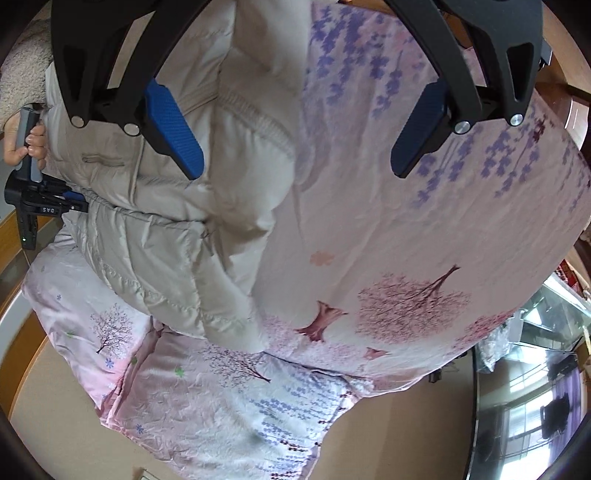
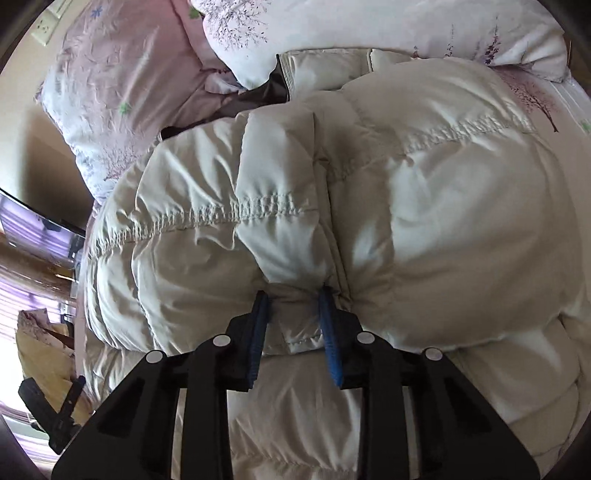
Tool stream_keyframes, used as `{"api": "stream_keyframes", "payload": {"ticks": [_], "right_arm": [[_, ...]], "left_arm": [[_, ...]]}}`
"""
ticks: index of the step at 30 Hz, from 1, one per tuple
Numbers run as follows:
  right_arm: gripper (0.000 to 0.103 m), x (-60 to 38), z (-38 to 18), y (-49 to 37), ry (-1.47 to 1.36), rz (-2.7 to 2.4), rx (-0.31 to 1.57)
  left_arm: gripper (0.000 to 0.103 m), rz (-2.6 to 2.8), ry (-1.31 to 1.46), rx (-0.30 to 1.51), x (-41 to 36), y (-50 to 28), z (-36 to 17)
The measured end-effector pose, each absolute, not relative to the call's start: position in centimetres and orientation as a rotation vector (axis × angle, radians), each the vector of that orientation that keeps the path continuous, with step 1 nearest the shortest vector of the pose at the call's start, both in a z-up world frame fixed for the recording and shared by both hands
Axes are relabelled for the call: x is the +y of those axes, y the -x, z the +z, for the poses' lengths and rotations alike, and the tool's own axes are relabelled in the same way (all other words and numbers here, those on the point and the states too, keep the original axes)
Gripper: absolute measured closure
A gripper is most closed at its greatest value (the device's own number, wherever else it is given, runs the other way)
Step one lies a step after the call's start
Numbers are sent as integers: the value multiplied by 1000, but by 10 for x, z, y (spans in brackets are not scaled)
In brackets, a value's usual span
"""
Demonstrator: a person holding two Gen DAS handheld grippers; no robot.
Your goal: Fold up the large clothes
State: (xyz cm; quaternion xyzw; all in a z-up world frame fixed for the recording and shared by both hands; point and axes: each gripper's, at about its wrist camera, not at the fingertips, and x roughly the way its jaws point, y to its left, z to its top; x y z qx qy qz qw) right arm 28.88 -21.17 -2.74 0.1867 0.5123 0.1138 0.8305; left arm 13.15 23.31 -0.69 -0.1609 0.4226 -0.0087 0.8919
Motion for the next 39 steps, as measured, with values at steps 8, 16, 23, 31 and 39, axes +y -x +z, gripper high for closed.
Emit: {"api": "stream_keyframes", "payload": {"ticks": [8, 16, 23, 31, 39], "right_arm": [[54, -255, 9, -221, -459, 300, 909], [30, -341, -5, -153, -588, 200, 850], [28, -397, -36, -108, -675, 99, 871], [28, -429, -69, -76, -745, 82, 926], [27, -433, -93, -65, -841, 219, 952]], "left_arm": [[2, -92, 314, 802, 231, -101, -2], [2, -139, 329, 880, 228, -90, -11], [2, -156, 373, 904, 234, -77, -22], [5, -241, 495, 905, 241, -62, -32], [33, -347, 583, 932, 236, -49, -38]]}}
